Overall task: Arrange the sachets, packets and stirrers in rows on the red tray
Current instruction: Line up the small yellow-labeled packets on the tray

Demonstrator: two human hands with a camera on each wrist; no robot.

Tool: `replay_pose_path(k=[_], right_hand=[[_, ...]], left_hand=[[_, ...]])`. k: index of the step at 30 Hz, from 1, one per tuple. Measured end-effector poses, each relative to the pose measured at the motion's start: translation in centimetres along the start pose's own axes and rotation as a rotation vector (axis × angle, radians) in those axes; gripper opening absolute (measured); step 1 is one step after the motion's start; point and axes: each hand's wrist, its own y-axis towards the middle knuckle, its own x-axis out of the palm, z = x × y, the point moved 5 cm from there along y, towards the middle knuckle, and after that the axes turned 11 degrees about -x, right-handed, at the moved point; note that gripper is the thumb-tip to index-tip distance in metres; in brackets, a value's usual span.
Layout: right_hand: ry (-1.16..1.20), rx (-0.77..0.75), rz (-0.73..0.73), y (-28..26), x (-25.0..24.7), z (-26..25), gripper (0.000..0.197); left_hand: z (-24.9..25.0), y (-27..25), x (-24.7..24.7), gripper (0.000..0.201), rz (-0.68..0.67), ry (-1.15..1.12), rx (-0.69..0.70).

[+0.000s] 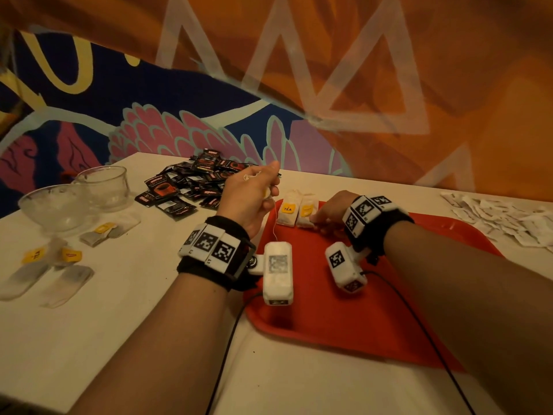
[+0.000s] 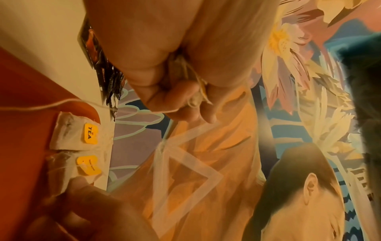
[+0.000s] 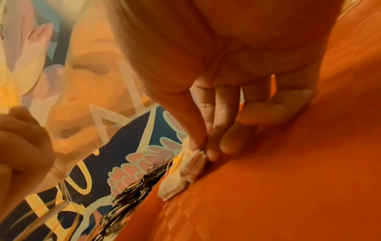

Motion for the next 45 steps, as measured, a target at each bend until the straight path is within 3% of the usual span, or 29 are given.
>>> replay_pose_path(k=[9, 12, 17, 21, 25, 30, 35, 39, 45], right_hand=[[0.048, -0.021, 0.004, -0.4, -0.9, 0.3, 0.025], [0.058, -0.163, 0.064, -0.8, -1.8, -0.1, 0.022], [0.396, -0.464, 0.066, -3.8, -2.4, -2.5, 0.006], [0.222, -0.753, 0.182, -6.9, -2.8, -4.4, 0.011], [-0.013, -0.886, 0.286, -9.0, -2.3, -5.1, 0.014], [-0.075, -0.871, 0.348, -9.4, -2.8, -4.8, 0.008], [0.059, -0.756, 0.336, -7.9, -3.6, -3.7, 0.009], [0.155, -0.732, 0.245, -7.5, -3.3, -3.2, 0.008], [0.292, -0.703, 0.291, -7.5, -4.0, -3.0, 0.012]], left_hand=[[-0.6, -0.2, 0.6, 0.019, -0.072, -0.013, -0.103], [-1.0, -0.3, 1.0, 0.016, -0.123, -0.049, -0.161], [-1.3, -0.7, 1.5, 0.012, -0.199, -0.17, -0.246], [-1.3, -1.0, 2.0, 0.019, -0.226, -0.208, -0.25], [-1.0, -1.5, 2.5, 0.027, -0.299, -0.185, -0.239], [-1.2, -2.1, 3.1, 0.039, -0.412, -0.098, -0.208], [-1.4, -2.5, 3.7, 0.054, -0.473, -0.073, -0.186], [-1.8, -2.6, 4.3, 0.047, -0.421, 0.037, -0.13], [-1.6, -2.4, 3.8, 0.029, -0.312, 0.19, -0.038]])
